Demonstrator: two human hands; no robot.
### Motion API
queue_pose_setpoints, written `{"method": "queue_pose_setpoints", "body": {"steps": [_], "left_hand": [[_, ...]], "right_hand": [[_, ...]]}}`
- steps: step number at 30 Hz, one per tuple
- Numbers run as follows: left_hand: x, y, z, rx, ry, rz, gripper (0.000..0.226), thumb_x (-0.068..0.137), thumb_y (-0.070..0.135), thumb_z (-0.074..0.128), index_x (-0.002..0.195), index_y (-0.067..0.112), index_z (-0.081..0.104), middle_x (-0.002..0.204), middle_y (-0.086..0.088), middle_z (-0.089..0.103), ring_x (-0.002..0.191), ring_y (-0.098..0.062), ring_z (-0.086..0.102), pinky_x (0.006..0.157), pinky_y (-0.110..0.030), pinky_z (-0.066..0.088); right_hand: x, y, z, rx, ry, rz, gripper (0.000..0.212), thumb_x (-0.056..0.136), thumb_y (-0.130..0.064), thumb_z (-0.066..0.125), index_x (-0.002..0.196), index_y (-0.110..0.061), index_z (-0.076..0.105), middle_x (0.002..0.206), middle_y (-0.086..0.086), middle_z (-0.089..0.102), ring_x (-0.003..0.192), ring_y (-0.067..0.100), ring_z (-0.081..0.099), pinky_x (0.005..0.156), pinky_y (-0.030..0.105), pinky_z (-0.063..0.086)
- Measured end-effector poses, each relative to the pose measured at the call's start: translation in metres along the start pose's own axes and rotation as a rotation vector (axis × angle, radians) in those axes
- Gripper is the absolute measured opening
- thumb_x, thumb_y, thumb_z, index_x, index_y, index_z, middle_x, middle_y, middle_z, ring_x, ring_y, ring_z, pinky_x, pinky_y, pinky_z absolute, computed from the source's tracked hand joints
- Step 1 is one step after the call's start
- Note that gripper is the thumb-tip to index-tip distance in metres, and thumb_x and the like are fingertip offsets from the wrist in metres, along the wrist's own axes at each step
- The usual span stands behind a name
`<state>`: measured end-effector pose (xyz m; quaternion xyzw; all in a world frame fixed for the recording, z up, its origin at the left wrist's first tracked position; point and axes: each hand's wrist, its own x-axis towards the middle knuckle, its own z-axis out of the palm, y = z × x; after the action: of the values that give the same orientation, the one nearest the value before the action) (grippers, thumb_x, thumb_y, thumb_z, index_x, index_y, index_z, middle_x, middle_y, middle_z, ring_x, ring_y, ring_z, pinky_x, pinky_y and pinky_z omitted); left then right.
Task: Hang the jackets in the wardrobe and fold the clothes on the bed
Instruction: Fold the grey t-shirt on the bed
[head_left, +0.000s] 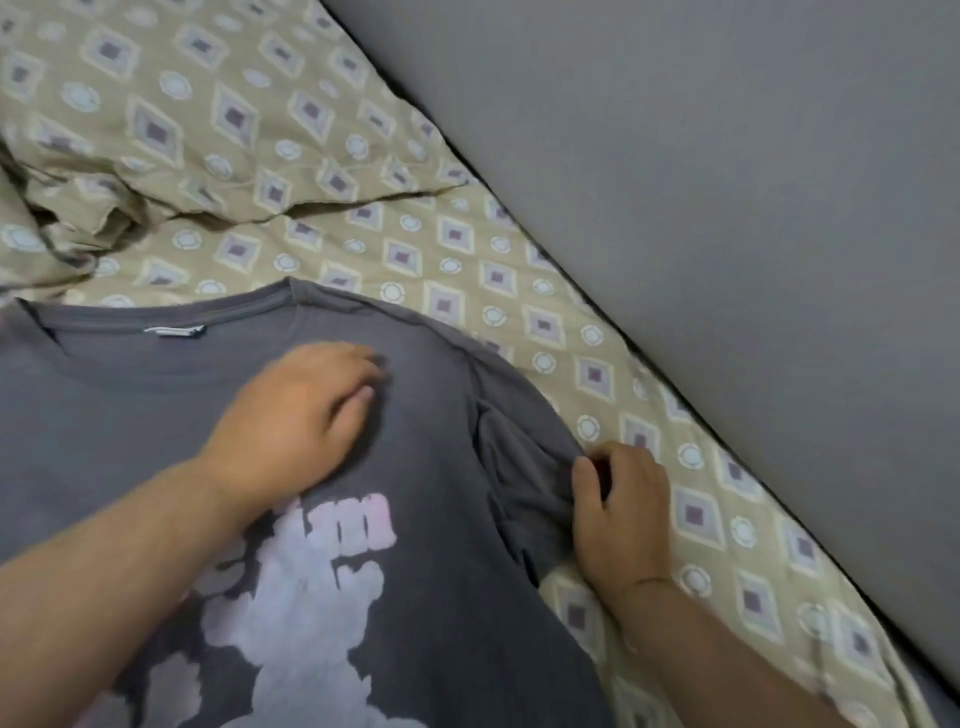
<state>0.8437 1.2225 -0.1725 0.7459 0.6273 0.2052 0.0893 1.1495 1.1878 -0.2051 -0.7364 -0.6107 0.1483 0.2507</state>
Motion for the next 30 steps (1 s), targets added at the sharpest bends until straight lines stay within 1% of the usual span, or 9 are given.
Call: {"method": "queue_pose_setpoints", "body": {"steps": [2, 4, 9, 12, 14, 16, 20, 25, 30], "left_hand": [[0.012, 0.053, 0.035, -0.083, -0.259, 0.078, 0.035, 0.097, 0.025, 0.054, 0.129, 0.013, 0.062, 0.147, -0.006, 0.052, 0.139, -0.025, 0.042, 0.118, -0.034, 0.025], [0.019, 0.069, 0.063, -0.094, -0.219, 0.043, 0.045, 0.096, 0.035, 0.050, 0.137, 0.015, 0.056, 0.151, -0.005, 0.047, 0.144, -0.021, 0.035, 0.121, -0.033, 0.018], [0.017, 0.055, 0.075, 0.164, -0.196, 0.080, 0.085, 0.085, 0.069, 0.025, 0.156, 0.021, 0.028, 0.162, -0.001, 0.025, 0.152, -0.021, 0.015, 0.124, -0.042, 0.002], [0.022, 0.057, 0.075, 0.218, -0.253, 0.088, 0.088, 0.085, 0.071, 0.011, 0.159, 0.022, 0.015, 0.165, 0.001, 0.014, 0.153, -0.017, 0.005, 0.124, -0.042, -0.002], [0.023, 0.054, 0.076, 0.206, -0.248, 0.064, 0.089, 0.085, 0.072, 0.010, 0.159, 0.023, 0.010, 0.166, 0.001, 0.009, 0.153, -0.016, 0.003, 0.124, -0.041, -0.002], [0.021, 0.055, 0.078, 0.209, -0.257, 0.064, 0.092, 0.083, 0.076, 0.014, 0.159, 0.025, 0.008, 0.166, 0.002, 0.006, 0.153, -0.015, 0.001, 0.124, -0.041, -0.003], [0.025, 0.055, 0.083, 0.222, -0.256, 0.038, 0.105, 0.072, 0.088, 0.021, 0.158, 0.031, 0.001, 0.165, 0.005, -0.004, 0.153, -0.014, -0.005, 0.123, -0.040, -0.007], [0.024, 0.055, 0.085, 0.243, -0.245, 0.032, 0.107, 0.071, 0.091, 0.021, 0.158, 0.031, 0.002, 0.165, 0.004, -0.003, 0.152, -0.014, -0.004, 0.123, -0.039, -0.007], [0.023, 0.056, 0.085, 0.243, -0.231, 0.037, 0.106, 0.072, 0.089, 0.024, 0.158, 0.028, 0.011, 0.165, 0.002, 0.006, 0.153, -0.015, 0.003, 0.123, -0.039, -0.002]], "right_hand": [[0.003, -0.002, -0.006, -0.082, -0.009, 0.116, 0.024, 0.090, -0.029, 0.053, 0.071, -0.015, 0.054, 0.081, 0.003, 0.055, 0.078, 0.024, 0.053, 0.074, 0.041, 0.046], [0.003, -0.005, -0.015, -0.170, -0.108, 0.248, 0.027, 0.083, -0.035, 0.049, 0.064, -0.017, 0.054, 0.073, 0.003, 0.058, 0.069, 0.022, 0.056, 0.065, 0.038, 0.048], [0.005, -0.014, -0.031, 0.075, -0.417, 0.530, 0.023, 0.079, -0.026, 0.061, 0.061, -0.014, 0.052, 0.054, -0.002, 0.053, 0.053, 0.017, 0.051, 0.050, 0.028, 0.034], [0.021, -0.018, -0.032, 0.226, -0.368, 0.586, 0.009, 0.088, -0.016, 0.055, 0.081, -0.013, 0.059, 0.075, 0.004, 0.064, 0.063, 0.017, 0.058, 0.052, 0.025, 0.037], [0.050, -0.011, -0.030, 0.310, -0.148, 0.645, 0.016, 0.093, -0.010, 0.050, 0.103, -0.004, 0.061, 0.102, 0.014, 0.067, 0.085, 0.029, 0.063, 0.068, 0.028, 0.043], [0.081, -0.008, -0.029, 0.301, 0.048, 0.624, 0.024, 0.095, -0.009, 0.052, 0.113, 0.005, 0.060, 0.115, 0.022, 0.064, 0.107, 0.036, 0.062, 0.083, 0.035, 0.044], [0.078, -0.021, -0.023, 0.399, 0.128, 0.592, 0.048, 0.096, -0.039, 0.059, 0.121, 0.002, 0.059, 0.124, 0.020, 0.064, 0.118, 0.037, 0.058, 0.094, 0.036, 0.043], [0.005, -0.007, -0.048, 0.242, -0.230, 0.706, 0.055, 0.094, -0.056, 0.046, 0.096, -0.006, 0.068, 0.097, 0.023, 0.068, 0.089, 0.037, 0.066, 0.061, 0.033, 0.046], [0.004, 0.011, -0.041, 0.132, -0.295, 0.585, 0.024, 0.097, -0.032, 0.053, 0.097, -0.011, 0.064, 0.094, 0.005, 0.067, 0.090, 0.028, 0.065, 0.079, 0.036, 0.052]]}}
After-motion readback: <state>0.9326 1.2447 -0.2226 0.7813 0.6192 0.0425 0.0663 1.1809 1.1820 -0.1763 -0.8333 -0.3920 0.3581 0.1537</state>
